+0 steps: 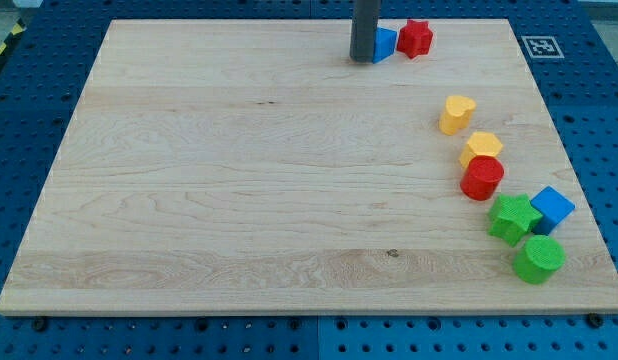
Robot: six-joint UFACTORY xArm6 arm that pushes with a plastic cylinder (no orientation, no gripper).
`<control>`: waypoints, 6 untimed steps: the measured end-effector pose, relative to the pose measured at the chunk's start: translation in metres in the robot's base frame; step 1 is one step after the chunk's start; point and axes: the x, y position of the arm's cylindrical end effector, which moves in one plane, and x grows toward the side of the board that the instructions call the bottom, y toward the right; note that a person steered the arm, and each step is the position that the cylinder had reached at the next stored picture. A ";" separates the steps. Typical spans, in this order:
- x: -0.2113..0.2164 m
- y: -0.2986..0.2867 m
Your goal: Slide blue cube to the left of red star
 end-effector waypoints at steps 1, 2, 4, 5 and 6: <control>0.002 -0.003; -0.005 -0.043; -0.044 -0.040; -0.031 -0.022; -0.015 -0.014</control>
